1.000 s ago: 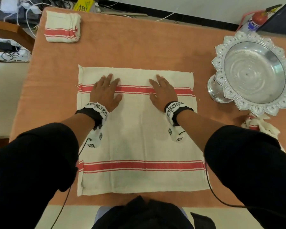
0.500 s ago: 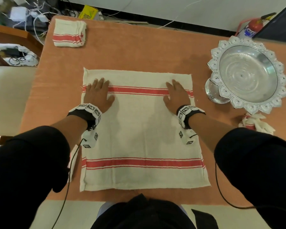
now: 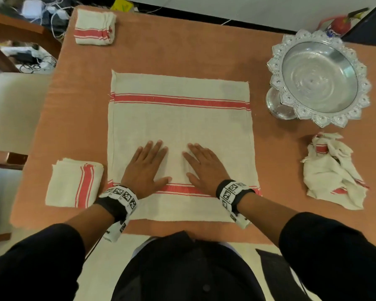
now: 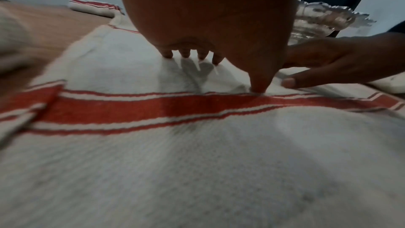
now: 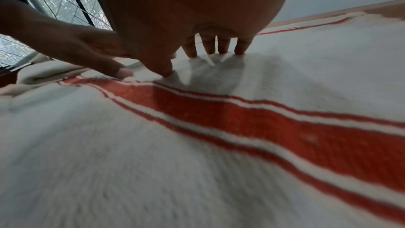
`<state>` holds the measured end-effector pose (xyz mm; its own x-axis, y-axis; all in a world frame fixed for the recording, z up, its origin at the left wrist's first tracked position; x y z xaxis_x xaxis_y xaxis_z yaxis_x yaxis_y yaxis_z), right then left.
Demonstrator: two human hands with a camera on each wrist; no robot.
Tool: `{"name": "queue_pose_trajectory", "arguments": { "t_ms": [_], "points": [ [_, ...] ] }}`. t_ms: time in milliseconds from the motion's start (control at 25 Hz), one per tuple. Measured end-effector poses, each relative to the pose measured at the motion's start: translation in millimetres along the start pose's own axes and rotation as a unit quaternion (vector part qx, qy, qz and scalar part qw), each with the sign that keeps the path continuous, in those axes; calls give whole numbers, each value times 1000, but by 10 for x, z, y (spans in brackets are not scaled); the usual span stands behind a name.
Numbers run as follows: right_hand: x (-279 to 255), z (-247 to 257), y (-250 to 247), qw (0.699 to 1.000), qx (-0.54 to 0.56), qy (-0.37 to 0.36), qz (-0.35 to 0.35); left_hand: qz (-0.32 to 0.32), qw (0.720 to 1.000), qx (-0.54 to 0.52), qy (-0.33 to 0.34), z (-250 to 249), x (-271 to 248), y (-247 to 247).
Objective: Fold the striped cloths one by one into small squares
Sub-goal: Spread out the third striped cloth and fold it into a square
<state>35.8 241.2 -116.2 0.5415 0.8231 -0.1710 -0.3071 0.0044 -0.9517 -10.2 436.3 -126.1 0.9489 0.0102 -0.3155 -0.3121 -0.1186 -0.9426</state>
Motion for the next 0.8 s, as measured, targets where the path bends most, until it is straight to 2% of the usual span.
{"name": "queue_pose_trajectory", "arguments": {
  "t_ms": [240,360,480,640,800],
  "points": [
    [-677,-493,28,1000,-11,27,-8,9,997,-19,-70,642,-233,22],
    [-838,-553,68,999,-6,50,2,6,996,-19,-90,638,-361,42],
    [-858,-329,104,1000,-14,20,15,-5,999,-13,-37,284,-563,101],
    [-874,224,311,991,-43,-117,58,0,998,19,67,-250,-828,290],
    [-1046,324,408,986,-39,-150,68,0,995,27,94,-226,-964,330]
  ]
}}
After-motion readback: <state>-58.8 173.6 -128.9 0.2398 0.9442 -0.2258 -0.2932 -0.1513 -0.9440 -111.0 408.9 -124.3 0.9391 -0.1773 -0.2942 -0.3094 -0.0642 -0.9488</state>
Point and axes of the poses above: each hand's wrist, its own x-axis towards the middle knuckle, its own y-axis out of the palm, z = x × y, the point moved 7 cm from there along x, towards the middle knuckle, and after that the axes turned 14 degrees about -y, right-handed, at the moved point
